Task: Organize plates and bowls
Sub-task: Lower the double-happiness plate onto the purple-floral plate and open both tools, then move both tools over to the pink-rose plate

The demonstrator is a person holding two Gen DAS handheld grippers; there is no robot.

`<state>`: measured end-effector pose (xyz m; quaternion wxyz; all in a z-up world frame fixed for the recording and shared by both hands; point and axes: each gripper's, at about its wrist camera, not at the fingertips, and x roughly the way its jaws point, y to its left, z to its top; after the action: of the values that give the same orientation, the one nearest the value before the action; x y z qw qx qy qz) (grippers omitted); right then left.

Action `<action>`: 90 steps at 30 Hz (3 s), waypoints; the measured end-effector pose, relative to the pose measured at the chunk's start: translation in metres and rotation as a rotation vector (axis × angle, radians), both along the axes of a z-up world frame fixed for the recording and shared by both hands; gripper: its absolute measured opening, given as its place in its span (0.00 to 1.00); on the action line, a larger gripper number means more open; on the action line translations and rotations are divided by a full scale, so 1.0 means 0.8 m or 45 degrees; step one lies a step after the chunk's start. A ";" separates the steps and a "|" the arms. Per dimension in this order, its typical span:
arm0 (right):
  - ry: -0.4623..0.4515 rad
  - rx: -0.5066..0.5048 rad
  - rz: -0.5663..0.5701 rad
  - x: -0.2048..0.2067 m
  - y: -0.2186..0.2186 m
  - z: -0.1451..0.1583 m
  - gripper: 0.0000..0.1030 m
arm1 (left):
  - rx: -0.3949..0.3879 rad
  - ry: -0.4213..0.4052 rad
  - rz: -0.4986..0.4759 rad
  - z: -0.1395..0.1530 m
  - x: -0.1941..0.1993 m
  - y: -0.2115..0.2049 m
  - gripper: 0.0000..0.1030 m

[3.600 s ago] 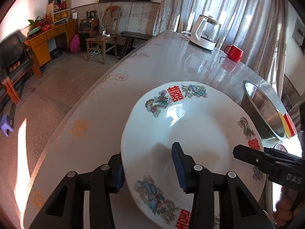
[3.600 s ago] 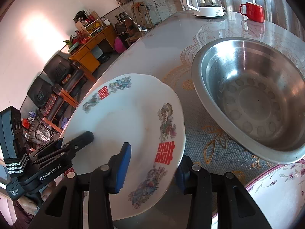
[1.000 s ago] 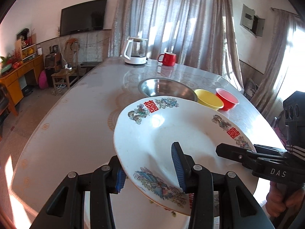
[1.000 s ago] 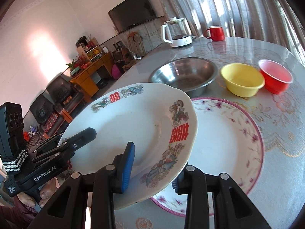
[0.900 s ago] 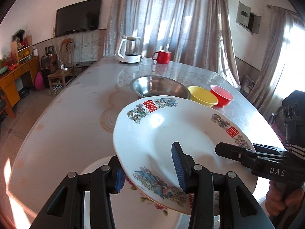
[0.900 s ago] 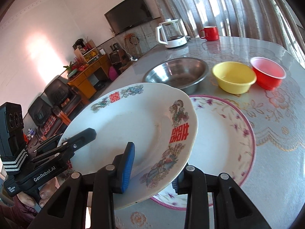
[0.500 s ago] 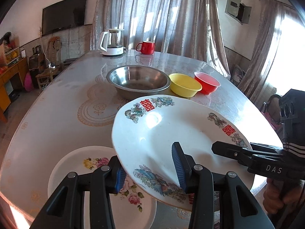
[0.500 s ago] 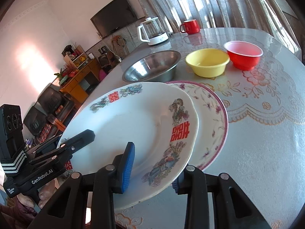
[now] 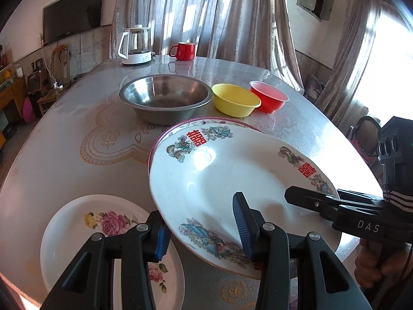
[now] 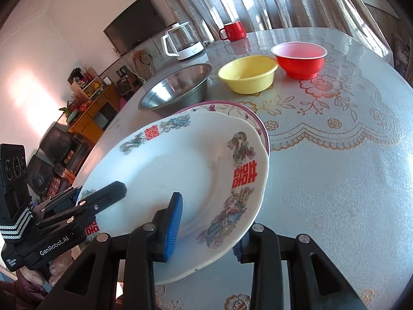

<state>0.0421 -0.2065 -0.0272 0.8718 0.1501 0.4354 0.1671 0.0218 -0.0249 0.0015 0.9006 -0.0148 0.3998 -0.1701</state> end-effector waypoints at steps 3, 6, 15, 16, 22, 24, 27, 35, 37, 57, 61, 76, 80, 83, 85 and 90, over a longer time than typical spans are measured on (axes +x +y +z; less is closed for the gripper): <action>0.004 0.004 -0.002 0.001 0.000 -0.001 0.32 | -0.001 0.008 -0.001 0.000 0.000 0.000 0.43; 0.003 -0.004 -0.008 0.002 -0.001 0.000 0.32 | -0.009 0.023 -0.003 -0.003 0.005 0.001 0.43; 0.006 -0.017 -0.018 0.001 0.000 0.002 0.32 | -0.027 0.051 0.004 -0.007 0.007 0.004 0.43; 0.006 -0.017 -0.020 0.001 0.001 0.002 0.32 | -0.028 0.055 0.005 -0.007 0.008 0.005 0.43; 0.010 -0.017 -0.023 0.001 0.000 0.002 0.32 | -0.025 0.066 0.009 -0.009 0.010 0.005 0.43; 0.012 -0.016 -0.026 0.001 0.000 0.003 0.32 | -0.028 0.071 0.010 -0.010 0.011 0.006 0.43; 0.014 -0.015 -0.028 0.001 0.000 0.004 0.32 | -0.031 0.079 0.009 -0.010 0.012 0.007 0.44; 0.024 -0.014 -0.035 0.001 0.000 0.003 0.32 | -0.025 0.104 0.013 -0.013 0.018 0.006 0.45; 0.028 -0.017 -0.033 0.001 0.001 0.005 0.33 | -0.020 0.102 0.012 -0.014 0.018 0.007 0.45; 0.045 -0.079 -0.050 -0.004 0.005 0.009 0.33 | -0.018 0.101 -0.018 -0.015 0.014 0.005 0.48; 0.044 -0.110 -0.062 -0.006 0.003 0.009 0.33 | -0.014 0.107 -0.025 -0.017 0.012 0.002 0.48; -0.009 -0.297 -0.058 -0.017 0.012 0.010 0.28 | -0.033 0.098 -0.006 -0.015 0.006 0.013 0.49; -0.043 -0.373 -0.012 -0.019 0.020 0.013 0.28 | -0.043 0.093 0.013 -0.012 0.007 0.018 0.50; -0.009 -0.310 -0.056 -0.014 0.008 0.013 0.28 | -0.067 0.086 0.030 -0.007 0.007 0.026 0.51; 0.010 -0.247 -0.088 -0.011 -0.002 0.013 0.28 | -0.079 0.080 0.047 -0.004 0.009 0.032 0.52; -0.001 -0.178 -0.178 0.005 -0.019 0.012 0.29 | -0.114 0.057 0.125 0.000 0.024 0.044 0.69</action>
<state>0.0461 -0.2219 -0.0177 0.8898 0.1189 0.4342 0.0751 0.0410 0.0104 0.0015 0.8971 -0.0785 0.4105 -0.1430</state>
